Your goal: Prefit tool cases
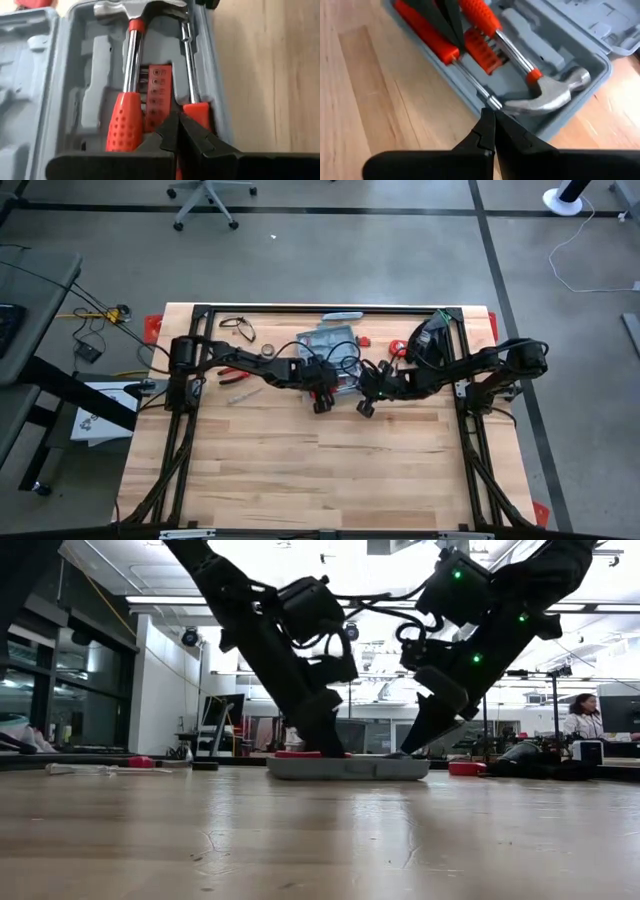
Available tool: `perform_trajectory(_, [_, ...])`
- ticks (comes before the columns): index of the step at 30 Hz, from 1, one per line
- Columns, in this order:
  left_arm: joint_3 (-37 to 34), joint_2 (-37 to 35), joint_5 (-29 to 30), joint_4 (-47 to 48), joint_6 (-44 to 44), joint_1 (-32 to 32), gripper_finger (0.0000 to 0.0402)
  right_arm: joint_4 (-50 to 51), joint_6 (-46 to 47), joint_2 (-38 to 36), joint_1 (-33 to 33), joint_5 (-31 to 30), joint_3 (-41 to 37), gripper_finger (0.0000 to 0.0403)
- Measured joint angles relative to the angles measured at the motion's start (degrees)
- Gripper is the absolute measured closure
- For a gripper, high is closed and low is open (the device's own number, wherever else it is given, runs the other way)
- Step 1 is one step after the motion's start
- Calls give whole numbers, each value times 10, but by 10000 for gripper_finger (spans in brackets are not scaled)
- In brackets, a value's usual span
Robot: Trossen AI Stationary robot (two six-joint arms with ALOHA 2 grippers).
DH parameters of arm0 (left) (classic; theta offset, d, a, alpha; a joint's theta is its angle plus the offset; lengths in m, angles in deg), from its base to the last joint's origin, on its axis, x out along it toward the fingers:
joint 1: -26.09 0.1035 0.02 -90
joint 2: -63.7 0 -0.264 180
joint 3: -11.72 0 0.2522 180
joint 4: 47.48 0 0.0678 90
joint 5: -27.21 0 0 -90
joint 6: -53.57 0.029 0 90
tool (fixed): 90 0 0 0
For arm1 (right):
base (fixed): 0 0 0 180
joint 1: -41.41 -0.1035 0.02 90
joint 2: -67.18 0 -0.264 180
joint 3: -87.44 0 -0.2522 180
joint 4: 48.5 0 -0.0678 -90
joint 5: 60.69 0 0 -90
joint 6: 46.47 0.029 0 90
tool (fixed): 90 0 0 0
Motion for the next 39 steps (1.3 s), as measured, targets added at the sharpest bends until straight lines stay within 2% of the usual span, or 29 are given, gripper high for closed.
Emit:
perform_trajectory(5, [2,26,-5,-22,-13,-5,401,0,2,0,22,0,0,403])
perform_trajectory(15, [1,28,-13,-21,-17,-11,401,28,-10,0,90,20,0,403])
perform_trajectory(20, [0,28,-15,-19,-17,-11,401,12,-14,0,84,27,0,403])
perform_trajectory(24, [0,29,-17,-17,-17,-11,401,-12,-16,0,66,-15,-1,403])
perform_trajectory(29, [-1,29,-17,-17,-17,-11,401,-32,-27,0,76,-30,-1,403])
perform_trajectory(32, [-1,29,-17,-17,-18,-12,401,-30,-29,0,89,-28,-1,403])
perform_trajectory(36, [-1,29,-17,-19,-18,-15,401,11,-20,1,109,34,0,403])
perform_trajectory(39, [0,29,-18,-21,-17,-17,401,28,-9,1,109,17,0,403])
